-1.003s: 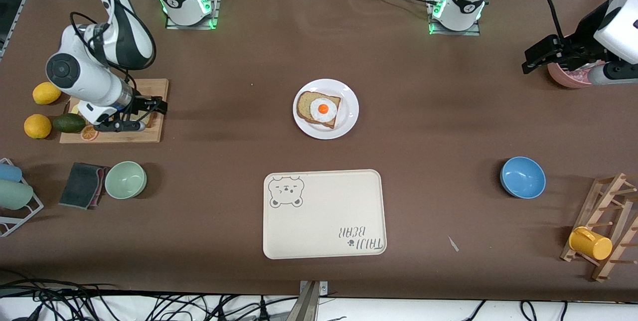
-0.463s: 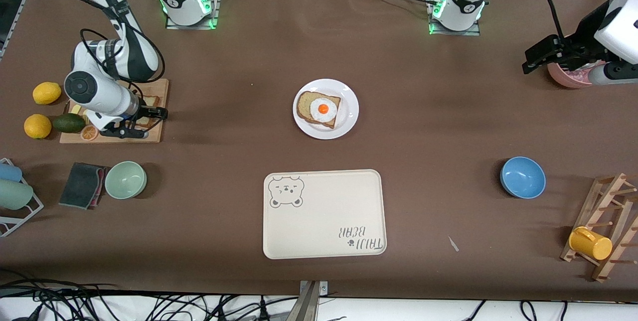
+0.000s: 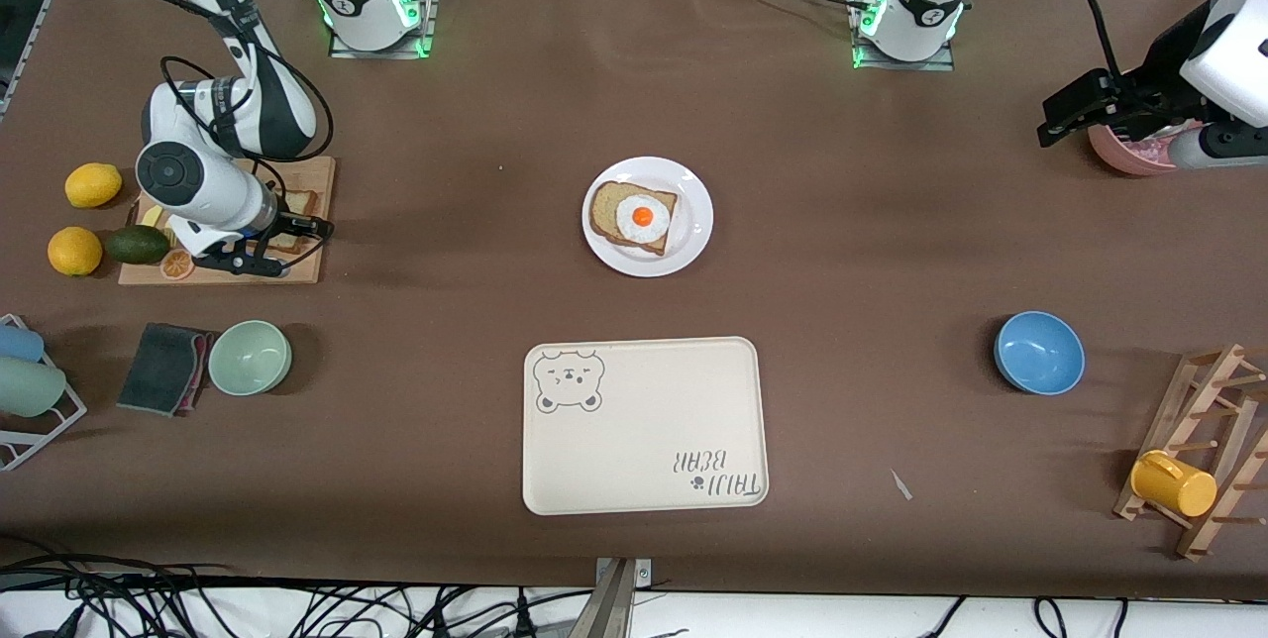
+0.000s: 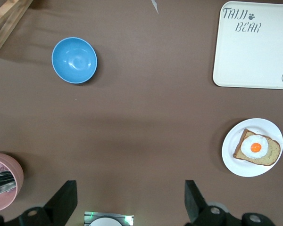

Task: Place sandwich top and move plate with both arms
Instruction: 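Close the right gripper on the bread slice edge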

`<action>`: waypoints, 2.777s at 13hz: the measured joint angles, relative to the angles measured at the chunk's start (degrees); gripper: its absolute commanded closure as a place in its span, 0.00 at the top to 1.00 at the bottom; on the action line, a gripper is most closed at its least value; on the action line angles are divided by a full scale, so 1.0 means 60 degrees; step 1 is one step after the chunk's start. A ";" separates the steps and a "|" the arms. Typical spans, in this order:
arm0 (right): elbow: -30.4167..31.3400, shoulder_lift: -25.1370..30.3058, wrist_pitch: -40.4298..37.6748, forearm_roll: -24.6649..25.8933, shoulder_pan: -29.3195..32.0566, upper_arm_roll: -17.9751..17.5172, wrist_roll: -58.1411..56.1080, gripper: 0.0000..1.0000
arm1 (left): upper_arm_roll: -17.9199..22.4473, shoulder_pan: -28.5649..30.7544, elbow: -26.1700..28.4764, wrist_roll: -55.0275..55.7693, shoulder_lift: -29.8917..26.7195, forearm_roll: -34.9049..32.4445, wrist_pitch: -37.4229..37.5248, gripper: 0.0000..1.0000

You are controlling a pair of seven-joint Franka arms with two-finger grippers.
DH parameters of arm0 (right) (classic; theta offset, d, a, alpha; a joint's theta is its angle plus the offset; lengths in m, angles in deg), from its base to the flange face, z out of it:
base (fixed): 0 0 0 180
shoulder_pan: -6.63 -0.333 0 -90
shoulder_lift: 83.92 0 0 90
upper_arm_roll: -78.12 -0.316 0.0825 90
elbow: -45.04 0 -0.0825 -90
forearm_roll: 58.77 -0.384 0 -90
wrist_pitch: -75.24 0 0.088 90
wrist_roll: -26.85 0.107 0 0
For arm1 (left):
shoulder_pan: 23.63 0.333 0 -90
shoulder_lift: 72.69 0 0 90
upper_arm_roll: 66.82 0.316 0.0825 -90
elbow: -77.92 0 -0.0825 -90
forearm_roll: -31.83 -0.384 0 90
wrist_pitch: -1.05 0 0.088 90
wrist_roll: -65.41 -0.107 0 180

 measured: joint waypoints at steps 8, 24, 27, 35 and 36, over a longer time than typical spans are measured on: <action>0.0002 -0.0353 -0.0061 0.0218 0.0010 0.0022 0.0291 0.68 | 0.0000 0.0000 0.0000 0.0000 0.0000 0.0000 0.0000 1.00; 0.0002 -0.0392 -0.0303 0.0320 0.0017 0.0277 0.0293 0.46 | 0.0005 0.0002 0.0000 0.0000 0.0000 0.0000 0.0000 1.00; 0.0002 -0.0405 -0.0304 0.0320 0.0009 0.0275 0.0301 0.46 | 0.0003 0.0002 0.0000 0.0000 0.0000 0.0000 0.0000 1.00; -0.0007 -0.0476 -0.0298 0.0346 0.0006 0.0273 0.0303 0.34 | 0.0002 0.0002 0.0000 0.0000 0.0000 0.0000 0.0000 1.00; -0.0008 -0.0478 -0.0298 0.0359 0.0006 0.0273 0.0303 0.30 | 0.0001 0.0002 0.0000 0.0000 0.0000 0.0000 0.0000 1.00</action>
